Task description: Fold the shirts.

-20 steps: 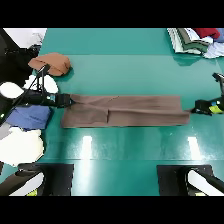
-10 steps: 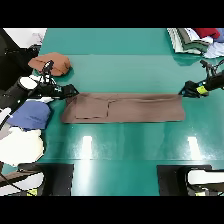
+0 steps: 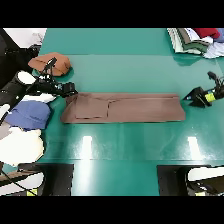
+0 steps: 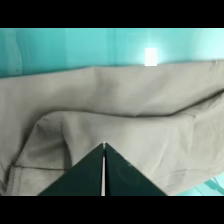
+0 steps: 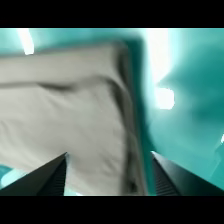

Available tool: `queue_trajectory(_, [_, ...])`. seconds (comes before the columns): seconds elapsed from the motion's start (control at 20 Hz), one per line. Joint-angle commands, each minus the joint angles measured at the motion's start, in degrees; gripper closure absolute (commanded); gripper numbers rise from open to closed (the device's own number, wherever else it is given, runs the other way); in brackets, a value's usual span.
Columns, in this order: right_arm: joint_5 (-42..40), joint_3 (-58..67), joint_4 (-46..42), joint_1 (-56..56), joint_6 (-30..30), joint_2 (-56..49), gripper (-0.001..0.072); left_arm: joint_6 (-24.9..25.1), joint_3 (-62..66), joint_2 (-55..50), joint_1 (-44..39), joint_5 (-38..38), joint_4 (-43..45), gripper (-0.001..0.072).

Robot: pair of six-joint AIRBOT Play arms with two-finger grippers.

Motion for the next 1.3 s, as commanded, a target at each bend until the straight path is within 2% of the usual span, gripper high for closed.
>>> queue_trajectory(0.0, [-1.4,-7.1,3.5,-3.8,-6.1,-0.2,0.0110,0.1,0.3,0.0,0.0,-0.9,-0.2,0.0680])
queue_trajectory(0.25, [-5.3,-11.0,7.8,-1.5,-9.7,-0.5,0.0123,0.0,0.3,-0.4,-1.2,-0.3,-0.3,0.0680])
queue_trajectory(0.4, [-3.5,-9.2,7.7,2.8,-9.7,-2.1,0.0215,0.0,0.3,-0.4,-5.6,3.4,-0.2,0.0681])
queue_trajectory(0.45, [-2.6,-8.5,7.5,4.1,-9.9,-2.5,0.0320,-0.3,0.3,-0.4,-7.0,4.8,-0.3,0.0681])
queue_trajectory(0.5, [-2.4,-8.0,7.4,5.1,-10.1,-2.6,0.0487,-1.3,0.3,-0.4,-8.3,6.0,-0.5,0.0681])
queue_trajectory(0.6, [-1.4,-6.6,7.6,6.0,-10.3,-2.4,0.0691,-1.5,0.3,-0.4,-10.1,6.9,-1.0,0.0681])
queue_trajectory(0.85, [0.9,-5.6,13.7,6.3,-7.3,5.5,0.0696,-1.5,4.0,-2.8,-16.3,9.0,-1.9,0.0681])
queue_trajectory(1.0, [0.4,-5.6,20.4,7.1,-3.8,13.0,0.0696,-1.6,10.4,-9.6,-20.8,6.6,-2.0,0.0681])
queue_trajectory(1.25, [0.3,4.0,21.2,14.3,3.1,18.5,0.0696,-1.6,20.2,-22.2,-29.7,3.6,-2.8,0.0681])
